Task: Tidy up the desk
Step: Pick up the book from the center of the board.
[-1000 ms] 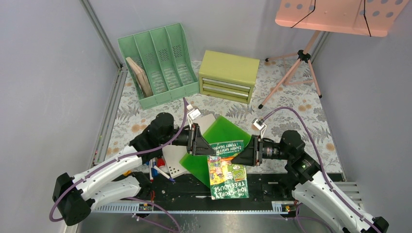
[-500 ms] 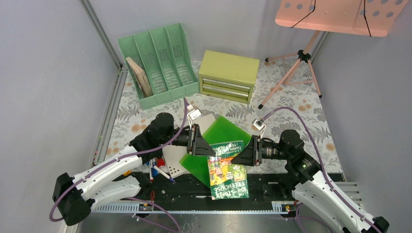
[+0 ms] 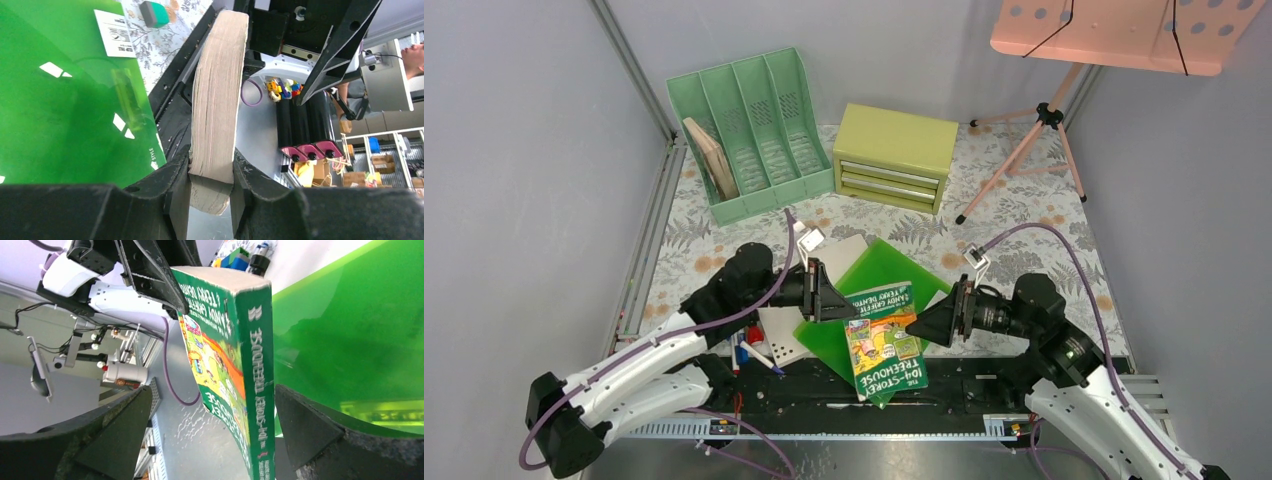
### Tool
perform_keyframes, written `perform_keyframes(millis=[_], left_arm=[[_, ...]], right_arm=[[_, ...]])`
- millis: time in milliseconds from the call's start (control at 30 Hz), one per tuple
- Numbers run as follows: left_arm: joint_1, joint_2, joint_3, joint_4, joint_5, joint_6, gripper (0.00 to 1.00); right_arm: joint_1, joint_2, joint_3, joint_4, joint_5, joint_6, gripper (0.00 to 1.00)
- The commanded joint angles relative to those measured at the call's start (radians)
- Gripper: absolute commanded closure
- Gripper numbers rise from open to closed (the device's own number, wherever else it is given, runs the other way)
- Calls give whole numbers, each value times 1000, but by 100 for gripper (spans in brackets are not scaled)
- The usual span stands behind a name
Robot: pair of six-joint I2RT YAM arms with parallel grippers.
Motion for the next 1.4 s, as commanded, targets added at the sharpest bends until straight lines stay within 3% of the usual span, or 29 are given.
perform_keyframes(millis=[0,367,633,800,1100,1367], left_arm=[[16,-69,15,17,-123,10,100],[64,-198,67,-255,-414,71,100],[67,-317,153,-455,-719,119,100],[66,-378,214,-549,-833,168,100],[67,-354,374,-738,-1033,279,100],[66,-276,505,-776,-1168,424,100]], right_arm=[[2,-42,57,-75,91,-48,1],[2,-66,39,-90,128,-33,1],[2,-77,-28,-2,107,35,1],[2,-80,-74,60,96,81,1],[3,-50,-114,116,91,103,1],[3,-8,-144,187,89,129,1]])
